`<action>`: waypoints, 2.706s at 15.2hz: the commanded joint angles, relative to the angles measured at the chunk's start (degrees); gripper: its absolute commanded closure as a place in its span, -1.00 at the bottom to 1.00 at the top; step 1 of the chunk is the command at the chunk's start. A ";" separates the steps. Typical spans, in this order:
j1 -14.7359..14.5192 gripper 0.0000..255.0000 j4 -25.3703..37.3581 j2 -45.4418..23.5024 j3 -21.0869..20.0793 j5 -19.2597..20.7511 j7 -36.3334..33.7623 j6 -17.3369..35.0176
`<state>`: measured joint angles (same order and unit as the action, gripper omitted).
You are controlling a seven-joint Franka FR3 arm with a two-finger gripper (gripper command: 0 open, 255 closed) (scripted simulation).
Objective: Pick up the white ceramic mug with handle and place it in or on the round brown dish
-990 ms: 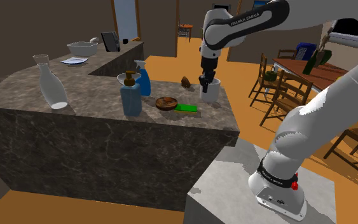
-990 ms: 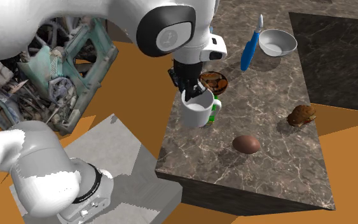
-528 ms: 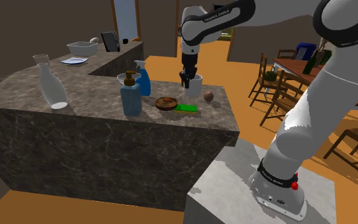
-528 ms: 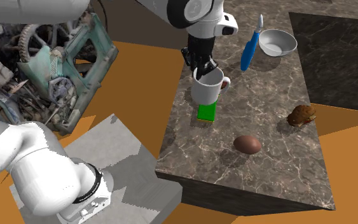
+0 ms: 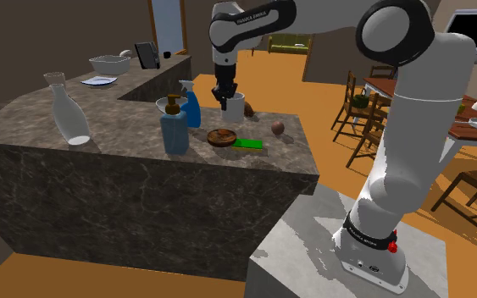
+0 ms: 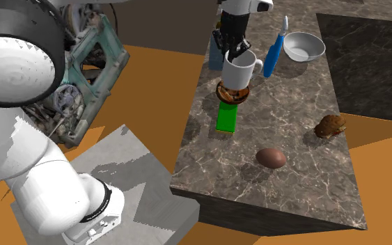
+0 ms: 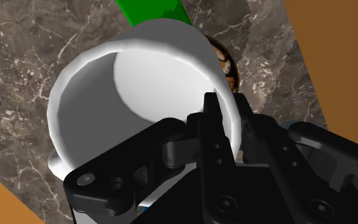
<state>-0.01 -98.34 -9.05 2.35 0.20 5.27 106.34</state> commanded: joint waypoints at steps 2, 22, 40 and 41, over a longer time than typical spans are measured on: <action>-0.44 1.00 10.13 -7.08 -0.38 -0.20 -0.84 -3.02; -0.57 1.00 2.07 -10.84 -0.50 -0.30 -1.07 8.80; -0.60 -1.00 7.14 -9.24 -0.49 -0.24 -1.10 2.13; -0.60 -1.00 7.15 -9.24 -0.49 -0.25 -1.10 2.12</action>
<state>-0.61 -91.19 -18.46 1.86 -0.06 4.17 108.66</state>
